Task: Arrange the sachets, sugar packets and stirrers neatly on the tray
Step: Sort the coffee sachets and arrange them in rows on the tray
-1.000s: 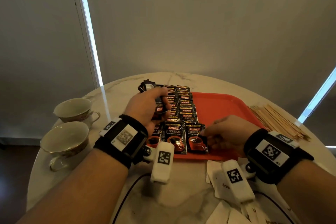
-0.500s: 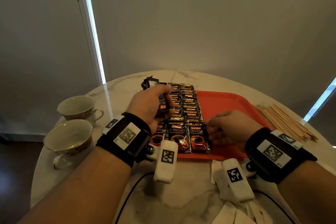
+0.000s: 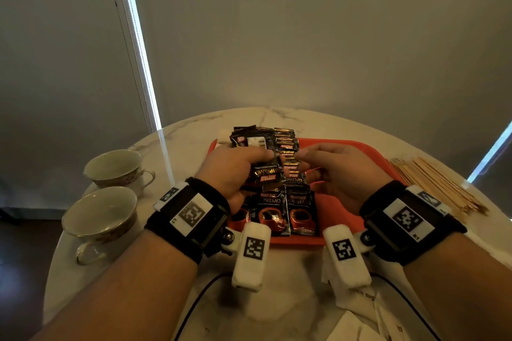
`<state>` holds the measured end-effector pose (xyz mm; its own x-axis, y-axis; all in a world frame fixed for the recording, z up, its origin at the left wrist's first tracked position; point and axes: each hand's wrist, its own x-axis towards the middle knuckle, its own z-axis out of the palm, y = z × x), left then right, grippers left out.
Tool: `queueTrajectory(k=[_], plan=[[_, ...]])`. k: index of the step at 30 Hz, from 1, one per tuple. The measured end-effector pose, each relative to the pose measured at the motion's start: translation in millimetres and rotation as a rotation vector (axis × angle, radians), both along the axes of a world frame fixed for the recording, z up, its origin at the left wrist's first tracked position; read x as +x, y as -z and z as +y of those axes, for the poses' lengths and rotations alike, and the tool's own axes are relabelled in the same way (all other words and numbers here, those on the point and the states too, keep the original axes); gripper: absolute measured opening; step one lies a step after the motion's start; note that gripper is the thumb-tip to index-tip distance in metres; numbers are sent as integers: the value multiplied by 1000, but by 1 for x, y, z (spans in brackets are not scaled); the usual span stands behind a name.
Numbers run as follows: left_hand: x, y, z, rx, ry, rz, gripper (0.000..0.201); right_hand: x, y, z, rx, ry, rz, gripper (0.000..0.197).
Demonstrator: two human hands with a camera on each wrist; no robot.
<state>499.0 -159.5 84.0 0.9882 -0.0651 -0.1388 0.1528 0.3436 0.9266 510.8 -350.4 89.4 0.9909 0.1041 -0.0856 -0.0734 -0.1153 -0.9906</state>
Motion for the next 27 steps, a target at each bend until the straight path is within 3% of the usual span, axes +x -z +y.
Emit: queueTrajectory(k=[3,7,11,14,18,20,24,27], plan=[[-2,0,-1,50,5,-36,19,1,-3,8,56,-63,-25,25],[-3,1,-1,89,35,-60,14,5,3,12,121,-99,-45,6],[-3,1,-1,143,76,-71,16,8,6,11,197,-159,-27,21],[-3,-1,-2,116,16,-31,25,11,0,7,275,-77,-64,14],[2,-3,-1,29,-94,42,38,11,-9,-1,436,24,-182,18],[2,-5,-2,-26,-74,55,37,9,-8,-1,357,-5,-254,18],[-1,-5,-3,-53,-62,27,13,3,0,4,79,-60,-302,32],[-1,-4,0,11,-100,8,19,3,-3,3,203,-62,-207,30]])
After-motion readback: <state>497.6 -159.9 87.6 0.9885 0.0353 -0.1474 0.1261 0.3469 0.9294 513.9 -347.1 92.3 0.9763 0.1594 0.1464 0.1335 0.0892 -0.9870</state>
